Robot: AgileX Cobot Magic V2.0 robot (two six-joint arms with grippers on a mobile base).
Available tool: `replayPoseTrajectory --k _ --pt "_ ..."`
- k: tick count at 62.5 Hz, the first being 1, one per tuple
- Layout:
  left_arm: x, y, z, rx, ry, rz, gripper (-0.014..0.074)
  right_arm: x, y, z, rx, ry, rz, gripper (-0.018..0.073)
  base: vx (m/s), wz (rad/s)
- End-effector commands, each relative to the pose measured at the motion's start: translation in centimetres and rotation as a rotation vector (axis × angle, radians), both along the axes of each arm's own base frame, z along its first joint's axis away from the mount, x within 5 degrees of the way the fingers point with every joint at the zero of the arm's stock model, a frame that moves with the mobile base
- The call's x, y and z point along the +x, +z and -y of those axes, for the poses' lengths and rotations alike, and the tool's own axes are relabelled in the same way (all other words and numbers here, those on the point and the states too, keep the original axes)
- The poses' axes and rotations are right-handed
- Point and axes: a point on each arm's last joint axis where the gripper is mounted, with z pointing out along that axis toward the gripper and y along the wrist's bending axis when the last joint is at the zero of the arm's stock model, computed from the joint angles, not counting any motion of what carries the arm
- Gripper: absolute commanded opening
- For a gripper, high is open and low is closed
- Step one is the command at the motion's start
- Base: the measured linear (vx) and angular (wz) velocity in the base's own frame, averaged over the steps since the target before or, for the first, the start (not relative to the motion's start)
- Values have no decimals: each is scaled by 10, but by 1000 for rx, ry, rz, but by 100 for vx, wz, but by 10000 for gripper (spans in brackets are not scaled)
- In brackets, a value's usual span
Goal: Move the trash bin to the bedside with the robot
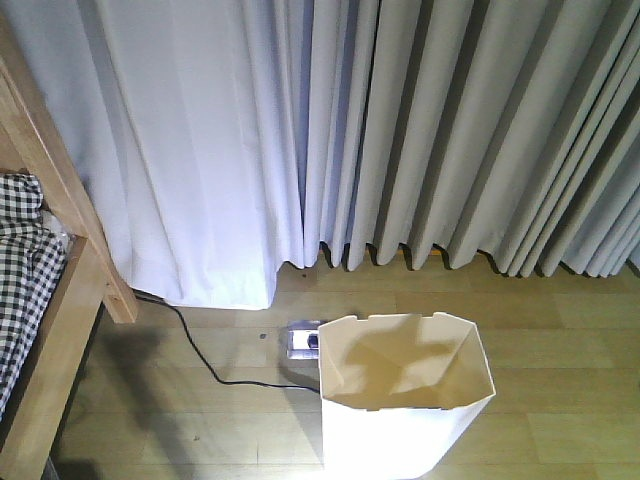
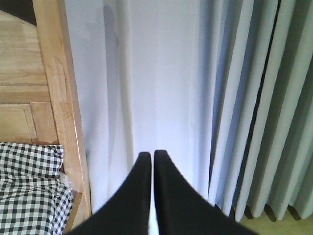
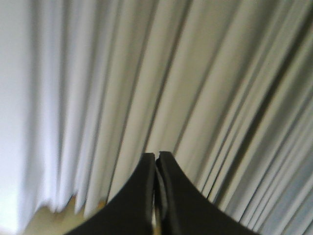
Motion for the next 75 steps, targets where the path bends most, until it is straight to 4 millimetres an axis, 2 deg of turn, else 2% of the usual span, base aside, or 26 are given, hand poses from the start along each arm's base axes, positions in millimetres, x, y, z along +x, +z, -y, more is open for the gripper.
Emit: replayPoseTrajectory --k 1,14,17,29,75 --pt "0 2 0 -14 -1 74 -6 -5 6 6 25 -77 170 -9 0 0" --pt "0 2 0 -14 -1 74 -6 -8 -52 8 156 -108 213 -9 0 0" --pt "0 2 0 -14 -1 74 -6 -8 -58 7 176 -94 203 -9 0 0" --pt "0 2 0 -14 -1 74 -6 -8 -59 -1 133 50 161 -9 0 0" --pt "0 2 0 -14 -1 74 -6 -8 -60 -1 155 45 159 -9 0 0"
